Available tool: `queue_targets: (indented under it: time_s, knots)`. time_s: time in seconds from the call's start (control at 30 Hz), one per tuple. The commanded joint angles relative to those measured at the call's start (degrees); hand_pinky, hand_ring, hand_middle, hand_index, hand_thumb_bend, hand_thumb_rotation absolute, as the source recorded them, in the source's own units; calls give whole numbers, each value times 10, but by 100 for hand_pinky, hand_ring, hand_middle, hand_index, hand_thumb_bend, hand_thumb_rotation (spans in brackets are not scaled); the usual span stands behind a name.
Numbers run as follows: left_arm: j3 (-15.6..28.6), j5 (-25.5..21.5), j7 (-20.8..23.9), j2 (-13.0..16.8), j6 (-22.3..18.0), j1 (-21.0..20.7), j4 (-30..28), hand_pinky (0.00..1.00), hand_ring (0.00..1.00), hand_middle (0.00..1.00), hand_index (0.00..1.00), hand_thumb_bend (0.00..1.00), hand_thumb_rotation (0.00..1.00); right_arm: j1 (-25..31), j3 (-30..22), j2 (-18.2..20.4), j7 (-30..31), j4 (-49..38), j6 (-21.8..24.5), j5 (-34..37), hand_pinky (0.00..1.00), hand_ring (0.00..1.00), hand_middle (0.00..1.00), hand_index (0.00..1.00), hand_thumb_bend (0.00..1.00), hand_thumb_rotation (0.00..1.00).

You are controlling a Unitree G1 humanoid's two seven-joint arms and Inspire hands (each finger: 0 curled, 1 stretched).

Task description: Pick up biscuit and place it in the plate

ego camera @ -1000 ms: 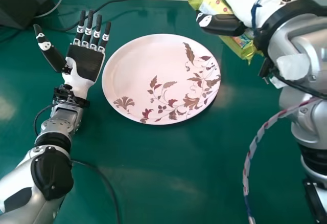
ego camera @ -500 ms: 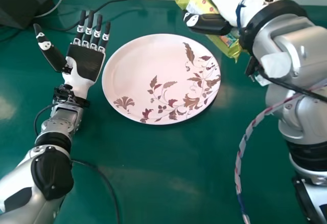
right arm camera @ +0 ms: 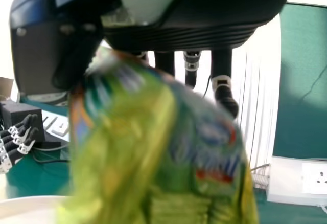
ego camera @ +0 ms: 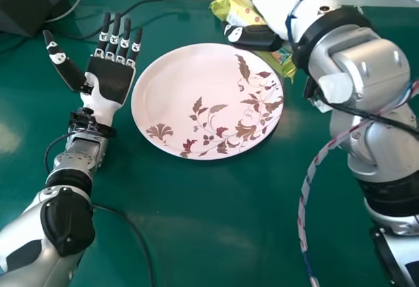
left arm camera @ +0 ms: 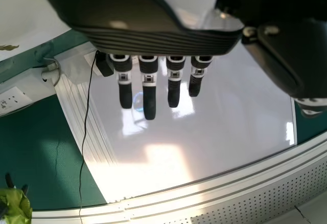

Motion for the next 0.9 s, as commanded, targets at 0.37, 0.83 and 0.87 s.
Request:
queue_targets:
  time_s: [0.37,0.83,0.87]
  knots:
    - [-3,6,-2,-17,0,17,13,90,78,94,100,99,59,21,11,32,-91,20,8,29,12,11,21,49,51,4]
    - [-8,15,-8,-17,-7,16,16,88,80,95,100,99,64,30,31,53,-132,66,13,47,11,10,19,49,51,4]
    - [-8,17,-7,-17,-11,16,16,88,80,94,100,99,64,31,32,52,-136,69,11,49,11,9,19,49,51,4]
